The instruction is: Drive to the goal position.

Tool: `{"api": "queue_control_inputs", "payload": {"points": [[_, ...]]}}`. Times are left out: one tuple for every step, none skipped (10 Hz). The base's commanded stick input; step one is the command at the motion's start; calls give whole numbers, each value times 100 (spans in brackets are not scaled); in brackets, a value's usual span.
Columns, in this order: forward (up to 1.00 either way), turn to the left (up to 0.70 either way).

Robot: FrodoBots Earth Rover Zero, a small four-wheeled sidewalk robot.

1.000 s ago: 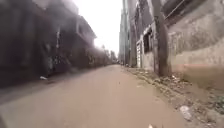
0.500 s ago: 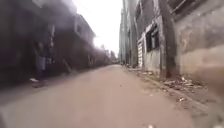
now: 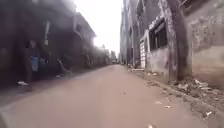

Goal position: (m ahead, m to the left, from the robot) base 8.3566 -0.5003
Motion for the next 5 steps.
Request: {"api": "queue_control_inputs", "payload": {"points": [[100, 0], [100, 0], [100, 0], [100, 0], [100, 0]]}}
